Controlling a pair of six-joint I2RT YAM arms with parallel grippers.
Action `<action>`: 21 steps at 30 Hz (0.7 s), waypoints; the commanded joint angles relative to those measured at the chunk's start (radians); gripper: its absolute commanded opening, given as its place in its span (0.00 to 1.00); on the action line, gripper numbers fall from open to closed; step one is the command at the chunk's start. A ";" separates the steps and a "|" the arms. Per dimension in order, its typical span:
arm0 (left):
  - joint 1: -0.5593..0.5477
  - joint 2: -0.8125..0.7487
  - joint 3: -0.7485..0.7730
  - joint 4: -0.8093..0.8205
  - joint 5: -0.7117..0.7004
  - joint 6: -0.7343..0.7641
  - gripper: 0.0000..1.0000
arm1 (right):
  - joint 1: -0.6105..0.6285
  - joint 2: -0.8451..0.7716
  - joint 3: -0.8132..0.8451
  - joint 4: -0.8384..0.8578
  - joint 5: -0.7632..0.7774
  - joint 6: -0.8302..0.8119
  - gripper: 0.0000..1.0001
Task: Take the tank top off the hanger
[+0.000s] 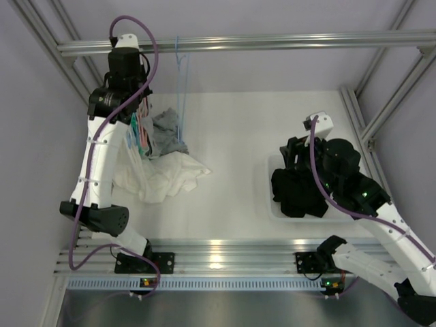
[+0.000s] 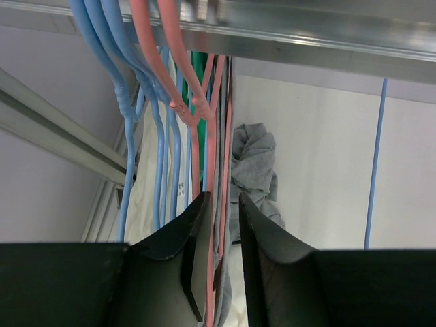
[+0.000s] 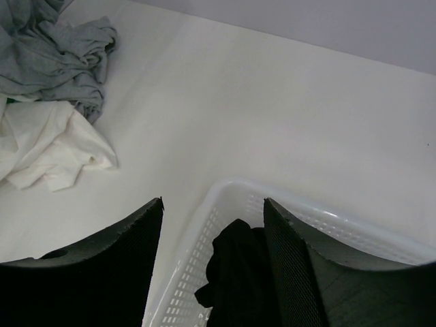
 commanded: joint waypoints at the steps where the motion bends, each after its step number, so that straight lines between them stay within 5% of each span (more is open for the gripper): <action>1: 0.003 -0.022 -0.001 0.012 0.019 0.011 0.29 | -0.012 0.010 0.006 0.070 -0.021 -0.011 0.60; 21: 0.003 0.004 -0.053 0.010 -0.037 0.006 0.29 | -0.012 0.004 0.001 0.068 -0.024 -0.017 0.59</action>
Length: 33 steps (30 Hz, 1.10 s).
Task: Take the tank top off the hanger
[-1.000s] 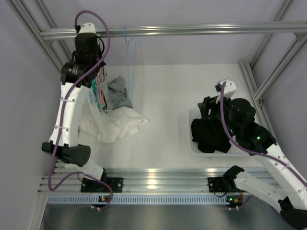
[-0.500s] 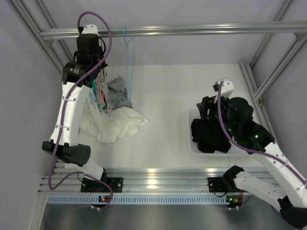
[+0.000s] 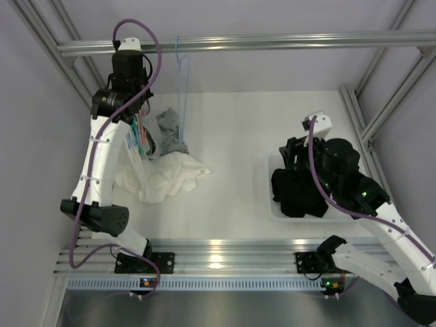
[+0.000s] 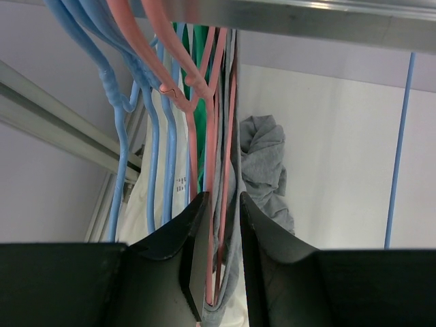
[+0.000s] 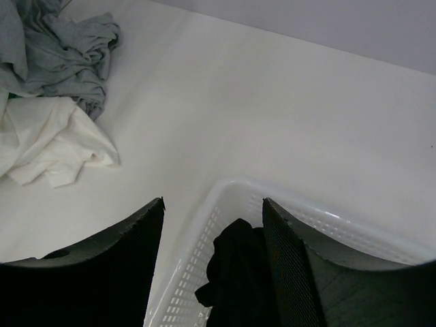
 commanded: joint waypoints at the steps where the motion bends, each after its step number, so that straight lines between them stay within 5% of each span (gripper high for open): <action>1: 0.003 0.003 -0.013 0.004 -0.030 0.007 0.29 | -0.013 -0.005 0.001 0.070 -0.011 -0.009 0.59; 8: 0.002 -0.043 -0.005 -0.002 -0.018 0.019 0.36 | -0.013 0.004 0.007 0.070 -0.019 -0.011 0.59; 33: 0.002 0.021 -0.028 -0.023 -0.021 0.026 0.32 | -0.013 -0.023 -0.007 0.067 -0.033 -0.014 0.58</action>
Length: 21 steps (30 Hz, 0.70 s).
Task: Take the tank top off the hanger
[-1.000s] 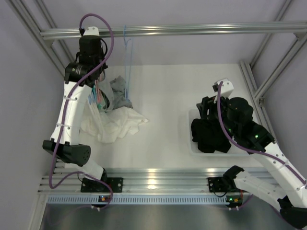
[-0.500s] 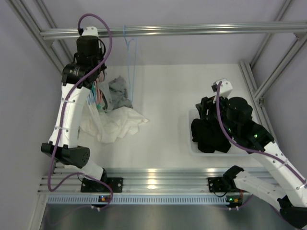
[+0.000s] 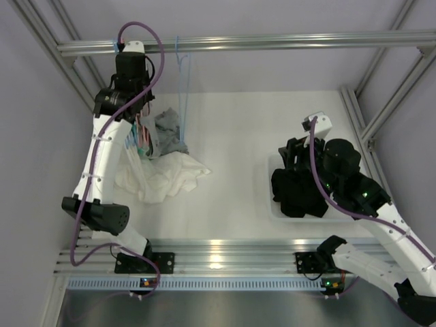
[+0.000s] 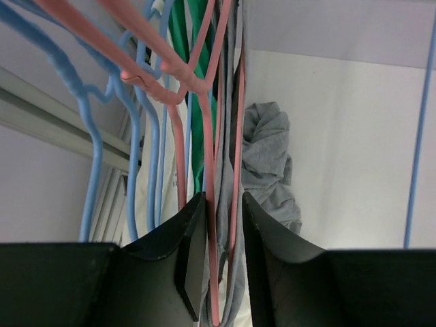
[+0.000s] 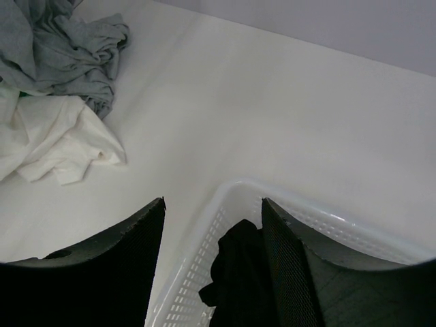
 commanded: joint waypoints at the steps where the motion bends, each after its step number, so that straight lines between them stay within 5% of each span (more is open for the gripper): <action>1: 0.002 0.018 -0.016 -0.012 -0.045 0.005 0.32 | -0.013 -0.021 -0.007 0.067 -0.007 -0.013 0.58; 5: 0.002 0.022 -0.028 -0.012 -0.060 0.002 0.29 | -0.013 -0.019 -0.007 0.067 -0.012 -0.013 0.58; 8: 0.002 0.016 -0.028 -0.011 0.016 -0.004 0.10 | -0.013 -0.016 -0.007 0.069 -0.012 -0.013 0.57; 11: 0.000 0.010 -0.019 -0.008 0.063 -0.009 0.00 | -0.011 -0.012 -0.005 0.069 -0.017 -0.012 0.57; 21: -0.026 -0.031 0.031 -0.008 0.205 -0.024 0.00 | -0.013 -0.005 -0.007 0.076 -0.030 -0.004 0.55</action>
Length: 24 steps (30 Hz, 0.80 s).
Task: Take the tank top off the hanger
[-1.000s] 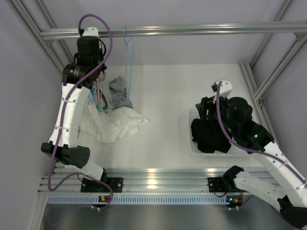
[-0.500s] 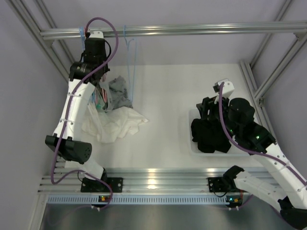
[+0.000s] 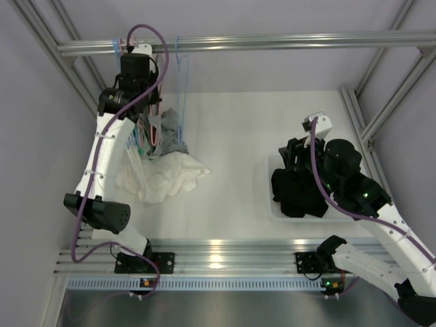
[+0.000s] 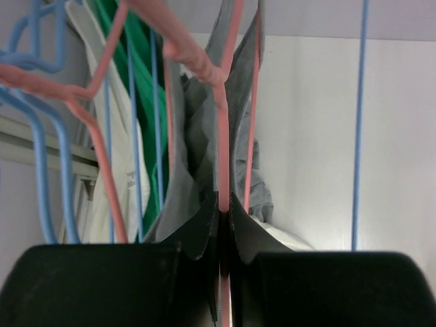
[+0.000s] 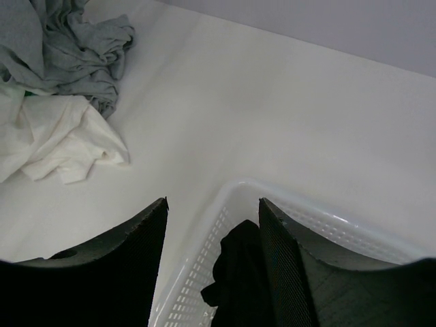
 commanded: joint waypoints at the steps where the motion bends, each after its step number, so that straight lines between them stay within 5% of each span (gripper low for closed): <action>1: -0.021 -0.074 0.047 0.000 0.095 -0.026 0.00 | -0.013 0.001 -0.007 0.078 -0.019 -0.003 0.55; 13: -0.022 -0.171 0.050 -0.002 0.156 -0.055 0.00 | -0.013 -0.014 -0.013 0.096 -0.040 0.011 0.54; 24: -0.025 -0.301 -0.150 0.016 0.231 -0.079 0.00 | -0.013 -0.037 -0.022 0.114 -0.063 0.022 0.55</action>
